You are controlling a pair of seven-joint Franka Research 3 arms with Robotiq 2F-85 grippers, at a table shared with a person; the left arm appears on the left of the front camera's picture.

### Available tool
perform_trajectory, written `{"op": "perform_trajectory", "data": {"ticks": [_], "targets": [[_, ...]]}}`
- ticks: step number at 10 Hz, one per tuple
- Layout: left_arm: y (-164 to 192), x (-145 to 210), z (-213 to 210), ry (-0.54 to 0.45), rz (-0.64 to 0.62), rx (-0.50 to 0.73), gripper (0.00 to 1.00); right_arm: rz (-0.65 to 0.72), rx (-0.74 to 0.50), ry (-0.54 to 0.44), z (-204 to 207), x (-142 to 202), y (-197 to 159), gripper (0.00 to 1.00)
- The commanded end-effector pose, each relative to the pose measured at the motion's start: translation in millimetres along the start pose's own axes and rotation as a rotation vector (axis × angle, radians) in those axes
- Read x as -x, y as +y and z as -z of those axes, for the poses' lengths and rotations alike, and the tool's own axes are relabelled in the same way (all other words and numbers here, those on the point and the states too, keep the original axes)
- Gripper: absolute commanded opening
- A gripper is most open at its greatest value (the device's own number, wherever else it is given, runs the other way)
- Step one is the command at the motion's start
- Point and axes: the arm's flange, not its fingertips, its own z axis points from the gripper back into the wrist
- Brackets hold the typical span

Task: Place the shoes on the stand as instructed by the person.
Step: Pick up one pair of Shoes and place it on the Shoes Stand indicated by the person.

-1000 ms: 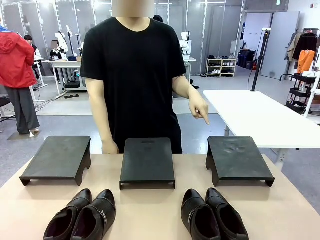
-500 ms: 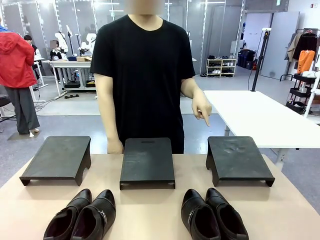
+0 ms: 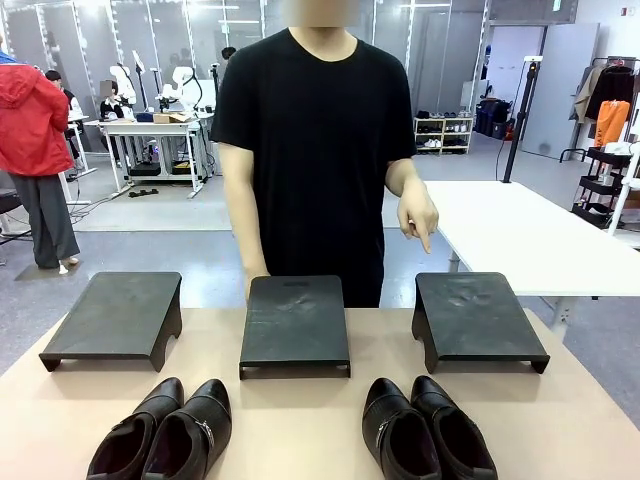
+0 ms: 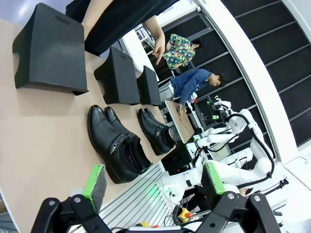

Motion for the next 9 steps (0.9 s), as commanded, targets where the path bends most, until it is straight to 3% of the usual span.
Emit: {"op": "perform_trajectory", "data": {"ticks": [1, 5, 9], "targets": [[-1.1, 0.0, -1.4, -0.002, 0.003, 0.004, 1.00, 0.010, 0.077, 0.112, 26.1, -9.2, 32.5, 1.00], [-1.1, 0.0, -1.4, -0.002, 0.003, 0.004, 1.00, 0.054, 0.235, 0.269, 101.3, -15.0, 99.1, 1.00], [-1.1, 0.0, -1.4, -0.002, 0.003, 0.004, 1.00, 0.142, 0.435, 0.261, 185.1, 5.2, 127.1, 1.00]]}}
